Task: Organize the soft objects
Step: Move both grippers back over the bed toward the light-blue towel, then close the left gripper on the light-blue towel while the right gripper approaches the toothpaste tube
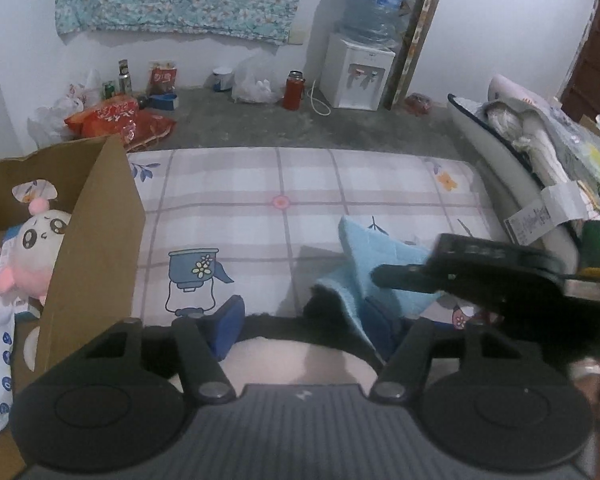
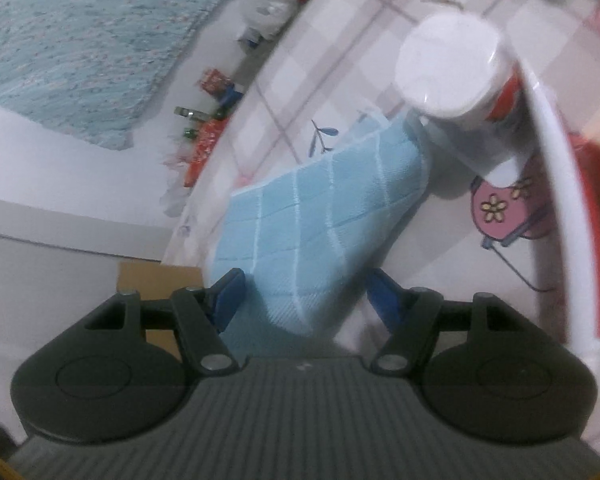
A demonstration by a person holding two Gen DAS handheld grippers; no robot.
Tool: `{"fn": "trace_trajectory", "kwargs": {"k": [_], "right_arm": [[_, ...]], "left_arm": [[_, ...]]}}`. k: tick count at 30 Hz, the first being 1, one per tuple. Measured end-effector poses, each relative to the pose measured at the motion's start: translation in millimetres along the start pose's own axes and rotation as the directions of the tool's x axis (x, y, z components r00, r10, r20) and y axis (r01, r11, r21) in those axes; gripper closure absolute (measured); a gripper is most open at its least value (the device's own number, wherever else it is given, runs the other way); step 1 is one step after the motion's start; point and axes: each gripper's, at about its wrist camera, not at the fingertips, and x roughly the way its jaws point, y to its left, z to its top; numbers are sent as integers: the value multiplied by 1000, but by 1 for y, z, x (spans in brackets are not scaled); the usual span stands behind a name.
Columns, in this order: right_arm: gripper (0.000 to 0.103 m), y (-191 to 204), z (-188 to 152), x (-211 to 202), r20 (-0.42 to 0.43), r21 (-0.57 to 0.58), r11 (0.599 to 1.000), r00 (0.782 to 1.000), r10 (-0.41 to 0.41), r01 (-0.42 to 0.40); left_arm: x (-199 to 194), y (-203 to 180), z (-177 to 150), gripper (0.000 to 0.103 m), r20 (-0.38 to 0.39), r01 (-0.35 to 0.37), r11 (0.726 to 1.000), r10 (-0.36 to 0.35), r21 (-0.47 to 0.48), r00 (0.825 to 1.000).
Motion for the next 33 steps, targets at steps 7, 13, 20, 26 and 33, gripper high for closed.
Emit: {"fn": "trace_trajectory", "kwargs": {"k": [7, 13, 20, 26, 33], "right_arm": [[84, 2, -6, 34, -15, -16, 1000, 1000, 0, -1], [88, 8, -18, -5, -2, -128, 990, 998, -56, 55], [89, -4, -64, -76, -13, -316, 936, 986, -167, 155], [89, -21, -122, -110, 10, -499, 835, 964, -265, 234], [84, -36, -152, -133, 55, -561, 793, 967, -250, 237]], "left_arm": [[-15, 6, -1, 37, 19, 32, 999, -31, -22, 999], [-51, 6, -11, 37, 45, 100, 995, -99, -19, 994], [-99, -2, -39, 36, 59, 184, 983, -186, 27, 981], [-116, -18, -80, 36, 1, 239, 966, -240, 96, 971], [-91, -39, -112, 32, -143, 348, 932, -333, 97, 932]]}}
